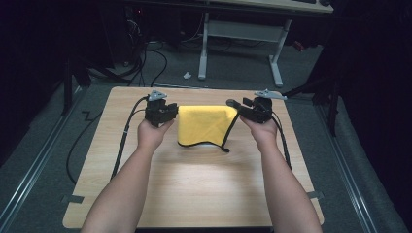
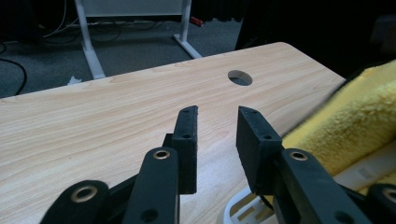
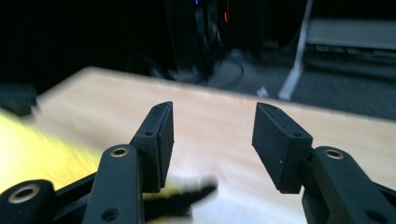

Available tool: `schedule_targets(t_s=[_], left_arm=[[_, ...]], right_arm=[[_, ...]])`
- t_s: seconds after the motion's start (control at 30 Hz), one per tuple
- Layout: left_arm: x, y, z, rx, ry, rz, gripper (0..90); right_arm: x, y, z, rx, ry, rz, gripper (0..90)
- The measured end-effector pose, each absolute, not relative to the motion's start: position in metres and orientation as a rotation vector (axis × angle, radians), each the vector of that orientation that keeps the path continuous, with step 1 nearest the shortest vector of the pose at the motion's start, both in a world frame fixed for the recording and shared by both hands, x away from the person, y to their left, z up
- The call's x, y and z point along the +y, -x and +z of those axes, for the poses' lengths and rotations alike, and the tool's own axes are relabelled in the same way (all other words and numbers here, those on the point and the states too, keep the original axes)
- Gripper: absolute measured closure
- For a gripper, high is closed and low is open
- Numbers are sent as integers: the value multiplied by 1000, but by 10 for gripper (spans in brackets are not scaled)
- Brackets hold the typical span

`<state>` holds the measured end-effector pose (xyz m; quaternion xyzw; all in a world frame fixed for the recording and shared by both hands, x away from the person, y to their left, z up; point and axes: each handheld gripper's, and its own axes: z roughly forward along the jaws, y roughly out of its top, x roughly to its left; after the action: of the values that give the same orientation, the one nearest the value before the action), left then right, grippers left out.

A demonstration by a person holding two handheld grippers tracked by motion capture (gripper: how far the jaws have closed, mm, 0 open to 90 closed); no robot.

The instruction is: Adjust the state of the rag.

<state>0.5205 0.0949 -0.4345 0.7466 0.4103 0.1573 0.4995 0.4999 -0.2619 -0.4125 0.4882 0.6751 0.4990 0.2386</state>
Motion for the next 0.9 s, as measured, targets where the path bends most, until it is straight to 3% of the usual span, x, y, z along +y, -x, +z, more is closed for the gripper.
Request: schedule_targets(t_s=[0.27, 0.43, 0.9], left_arm=[[102, -521, -434, 1006, -1804, 396, 676], [116, -516, -431, 1023, -1752, 412, 609], [151, -479, -435, 1017, -1726, 474, 478]], right_arm=[[-262, -503, -401, 1861, -1318, 1288, 511], [-265, -494, -405, 1846, -1296, 1267, 511], [-280, -448, -402, 1829, -1252, 1235, 502]])
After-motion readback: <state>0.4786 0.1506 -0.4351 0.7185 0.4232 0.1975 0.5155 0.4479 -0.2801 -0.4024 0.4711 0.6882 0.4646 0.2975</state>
